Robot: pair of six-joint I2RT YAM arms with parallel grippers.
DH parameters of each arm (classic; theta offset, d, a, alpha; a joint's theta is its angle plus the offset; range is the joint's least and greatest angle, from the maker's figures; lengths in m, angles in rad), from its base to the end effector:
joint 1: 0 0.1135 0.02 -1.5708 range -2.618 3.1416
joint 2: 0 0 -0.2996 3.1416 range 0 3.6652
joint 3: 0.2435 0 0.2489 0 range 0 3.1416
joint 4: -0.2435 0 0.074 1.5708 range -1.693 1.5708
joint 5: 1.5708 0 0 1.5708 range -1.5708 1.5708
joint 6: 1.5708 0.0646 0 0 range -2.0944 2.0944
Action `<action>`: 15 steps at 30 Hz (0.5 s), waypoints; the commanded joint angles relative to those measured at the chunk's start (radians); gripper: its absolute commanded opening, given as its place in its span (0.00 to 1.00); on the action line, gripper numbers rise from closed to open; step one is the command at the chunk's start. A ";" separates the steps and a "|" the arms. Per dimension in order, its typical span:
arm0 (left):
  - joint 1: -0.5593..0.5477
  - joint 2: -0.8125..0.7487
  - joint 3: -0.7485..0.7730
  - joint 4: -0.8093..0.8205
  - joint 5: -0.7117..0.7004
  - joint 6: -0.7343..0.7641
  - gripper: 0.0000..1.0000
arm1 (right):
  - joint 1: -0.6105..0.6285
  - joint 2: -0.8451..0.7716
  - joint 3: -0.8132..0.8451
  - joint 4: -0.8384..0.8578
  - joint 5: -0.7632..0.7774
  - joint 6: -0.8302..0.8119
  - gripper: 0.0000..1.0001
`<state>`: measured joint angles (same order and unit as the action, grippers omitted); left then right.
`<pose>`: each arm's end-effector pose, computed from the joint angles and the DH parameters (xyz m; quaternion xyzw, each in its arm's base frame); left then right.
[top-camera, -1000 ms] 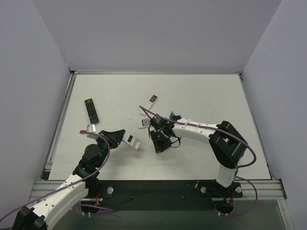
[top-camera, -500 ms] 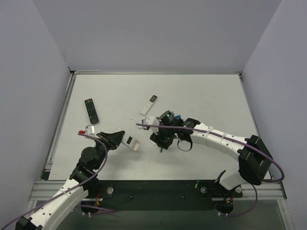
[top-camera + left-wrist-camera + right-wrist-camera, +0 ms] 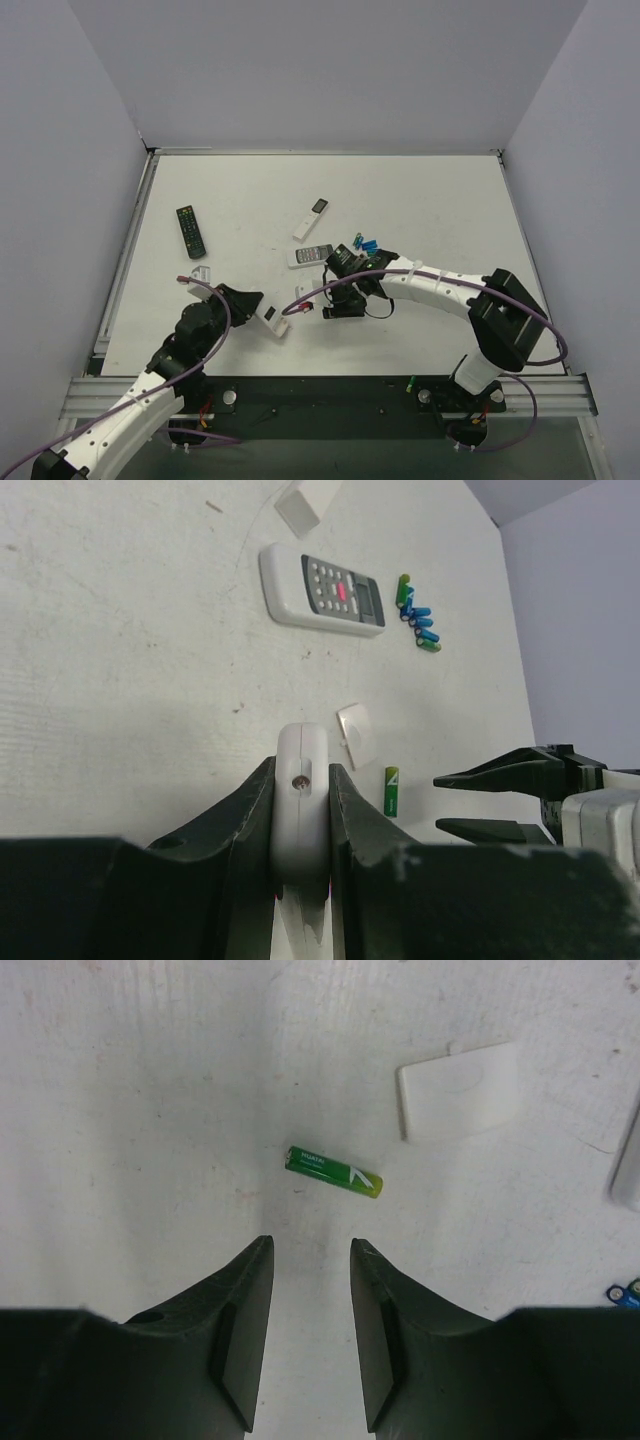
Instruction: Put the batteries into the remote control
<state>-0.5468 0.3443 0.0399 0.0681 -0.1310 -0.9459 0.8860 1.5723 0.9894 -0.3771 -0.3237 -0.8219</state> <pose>0.1074 -0.0555 0.1672 -0.1951 0.7603 -0.3815 0.4883 0.1945 0.2707 0.2194 -0.7414 0.5819 0.1631 0.2917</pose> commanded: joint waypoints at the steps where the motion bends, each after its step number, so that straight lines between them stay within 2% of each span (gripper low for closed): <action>1: 0.004 0.082 -0.011 0.013 0.037 0.006 0.00 | 0.034 0.051 0.043 -0.052 0.031 -0.140 0.32; 7: 0.004 0.166 0.009 0.061 0.067 0.010 0.00 | 0.070 0.115 0.081 -0.049 0.044 -0.174 0.33; 15: 0.004 0.156 0.012 0.041 0.061 0.019 0.00 | 0.085 0.170 0.100 -0.057 0.040 -0.203 0.31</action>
<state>-0.5468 0.5095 0.0399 0.1078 -0.0731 -0.9562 0.9638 1.7218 1.0573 -0.3904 -0.2775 -0.9871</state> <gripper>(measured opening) 0.297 0.318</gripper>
